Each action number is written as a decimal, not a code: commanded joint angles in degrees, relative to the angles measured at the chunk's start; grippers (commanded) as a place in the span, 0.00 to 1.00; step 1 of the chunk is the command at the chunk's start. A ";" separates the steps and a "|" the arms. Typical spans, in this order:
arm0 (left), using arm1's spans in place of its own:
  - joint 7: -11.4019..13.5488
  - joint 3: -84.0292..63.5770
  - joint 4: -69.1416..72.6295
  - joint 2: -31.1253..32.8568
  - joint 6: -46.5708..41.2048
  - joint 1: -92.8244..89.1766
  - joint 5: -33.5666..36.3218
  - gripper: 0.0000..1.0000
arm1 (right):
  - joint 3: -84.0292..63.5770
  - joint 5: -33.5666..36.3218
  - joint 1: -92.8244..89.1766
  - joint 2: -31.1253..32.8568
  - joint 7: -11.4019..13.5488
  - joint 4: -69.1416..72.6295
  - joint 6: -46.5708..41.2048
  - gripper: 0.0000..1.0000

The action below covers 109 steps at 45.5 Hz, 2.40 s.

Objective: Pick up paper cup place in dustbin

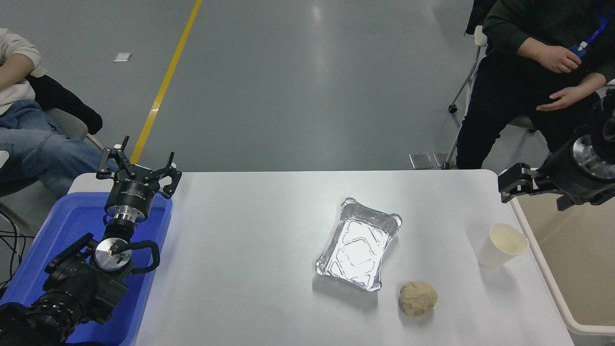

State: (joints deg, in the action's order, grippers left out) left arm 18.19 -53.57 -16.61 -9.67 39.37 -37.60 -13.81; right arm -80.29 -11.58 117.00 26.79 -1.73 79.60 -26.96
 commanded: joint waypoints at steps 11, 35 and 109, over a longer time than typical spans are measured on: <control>0.01 0.05 0.00 0.00 0.00 0.07 0.01 0.99 | 5.84 -0.19 -18.46 5.72 -0.03 -9.46 8.59 1.00; -0.08 -0.04 0.00 0.00 0.00 0.07 0.01 0.99 | 13.32 -0.11 -36.83 5.64 -0.11 -19.75 18.69 1.00; 0.01 -0.04 0.00 0.00 0.00 -0.02 0.01 0.99 | 17.18 -0.54 -39.39 2.47 -0.46 -19.66 30.83 0.00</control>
State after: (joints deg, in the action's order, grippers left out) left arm 18.18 -53.55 -16.61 -9.67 39.37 -37.60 -13.80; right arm -62.41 -11.66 74.19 27.60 -2.11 58.17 4.23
